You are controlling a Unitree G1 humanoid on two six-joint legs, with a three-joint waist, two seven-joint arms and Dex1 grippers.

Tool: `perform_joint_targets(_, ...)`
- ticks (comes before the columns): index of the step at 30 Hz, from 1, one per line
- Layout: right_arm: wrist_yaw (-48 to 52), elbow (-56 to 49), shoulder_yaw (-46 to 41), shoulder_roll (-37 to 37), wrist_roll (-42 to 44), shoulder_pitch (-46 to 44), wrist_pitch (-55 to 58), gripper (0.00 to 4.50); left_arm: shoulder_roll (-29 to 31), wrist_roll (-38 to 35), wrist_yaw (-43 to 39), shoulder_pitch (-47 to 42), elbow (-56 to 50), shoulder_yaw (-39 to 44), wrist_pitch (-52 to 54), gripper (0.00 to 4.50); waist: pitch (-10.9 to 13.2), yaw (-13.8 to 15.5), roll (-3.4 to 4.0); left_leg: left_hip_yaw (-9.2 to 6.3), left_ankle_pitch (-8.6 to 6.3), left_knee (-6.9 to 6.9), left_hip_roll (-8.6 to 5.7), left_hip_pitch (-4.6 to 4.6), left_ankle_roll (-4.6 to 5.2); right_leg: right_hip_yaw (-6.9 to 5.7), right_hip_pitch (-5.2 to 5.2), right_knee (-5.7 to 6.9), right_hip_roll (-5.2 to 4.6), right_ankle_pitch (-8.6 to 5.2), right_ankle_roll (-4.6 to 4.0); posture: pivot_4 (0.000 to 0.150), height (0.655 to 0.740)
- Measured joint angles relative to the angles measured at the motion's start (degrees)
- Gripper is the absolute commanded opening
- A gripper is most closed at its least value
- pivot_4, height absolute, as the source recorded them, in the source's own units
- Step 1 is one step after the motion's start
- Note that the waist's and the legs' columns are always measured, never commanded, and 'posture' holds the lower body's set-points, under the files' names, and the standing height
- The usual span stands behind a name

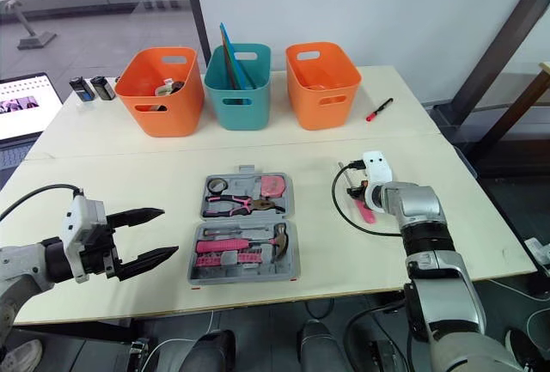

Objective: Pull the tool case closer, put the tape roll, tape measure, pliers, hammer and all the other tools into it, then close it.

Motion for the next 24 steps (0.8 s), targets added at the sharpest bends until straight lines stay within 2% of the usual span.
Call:
perform_joint_targets(3, -1.9, -9.92, 0.49, 0.29, 0.16, 3.7, 5.52, 0.35, -0.65, -0.01, -0.03, -0.25, 0.1, -0.15, 0.12, 4.5, 0.01, 0.04, 0.01, -0.01, 0.0, 0.01, 0.0, -0.01, 0.0, 0.0, 0.0, 0.0, 0.0, -0.01, 0.01, 0.15, 0.74)
perform_joint_targets(7, -4.19, -24.78, -2.09, 4.38, 3.52, 7.23, 20.14, 0.35, -0.69, 0.14, -0.52, -0.35, 0.54, -0.37, 0.09, 4.5, 0.01, -0.09, 0.01, -0.03, 0.0, 0.02, 0.02, 0.03, 0.0, 0.0, -0.02, 0.07, 0.03, 0.0, 0.01, 0.15, 0.74)
perform_joint_targets(11, -7.98, -31.02, -4.44, 10.76, 4.23, 9.52, 27.31, 0.35, -0.72, 0.64, -1.39, -0.66, 1.79, -0.67, -0.08, 4.5, 0.0, 0.04, 0.01, -0.04, 0.0, 0.06, 0.03, 0.04, 0.0, 0.0, -0.02, 0.09, 0.04, 0.0, -0.01, 0.15, 0.74)
perform_joint_targets(15, -11.46, -32.99, -6.11, 15.2, 3.9, 11.58, 29.43, 0.35, -1.22, 1.42, -1.95, -1.8, 3.32, -2.64, -0.89, 4.5, 0.0, 0.08, 0.0, -0.04, 0.0, 0.08, 0.02, 0.0, 0.0, 0.01, 0.0, 0.06, 0.03, 0.0, -0.01, 0.15, 0.74)
perform_joint_targets(20, -12.37, -34.15, -9.6, 17.33, 4.98, 11.8, 30.76, 2.75, -1.67, 1.84, -2.32, -2.13, 3.35, -2.72, -1.55, 4.5, -0.01, 0.07, 0.0, -0.07, 0.0, 0.05, 0.03, 0.02, 0.0, -0.02, 0.0, 0.07, 0.03, 0.0, -0.01, 0.15, 0.74)
perform_joint_targets(22, -12.07, -34.59, -10.31, 17.32, 5.9, 11.68, 31.6, 3.85, -1.78, 1.91, -2.32, -2.07, 3.35, -2.71, -1.84, 4.5, -0.01, 0.08, 0.0, -0.06, 0.0, 0.07, 0.03, 0.02, 0.0, -0.02, 0.03, 0.07, 0.03, 0.0, -0.01, 0.15, 0.74)
perform_joint_targets(23, -11.75, -34.7, -10.71, 17.27, 6.37, 11.45, 32.18, 4.29, -1.8, 1.93, -2.31, -2.04, 3.35, -2.71, -1.86, 4.5, -0.01, 0.08, 0.0, -0.06, 0.0, 0.09, 0.02, 0.02, 0.0, -0.02, 0.04, 0.06, 0.03, 0.0, -0.02, 0.15, 0.74)
perform_joint_targets(24, -11.5, -34.88, -11.24, 17.19, 6.9, 11.09, 33.11, 4.41, -1.82, 1.94, -2.3, -1.98, 3.35, -2.71, -1.87, 4.5, -0.01, 0.07, 0.0, -0.06, 0.0, 0.1, 0.02, 0.02, 0.0, -0.01, 0.05, 0.06, 0.03, 0.0, -0.02, 0.15, 0.74)
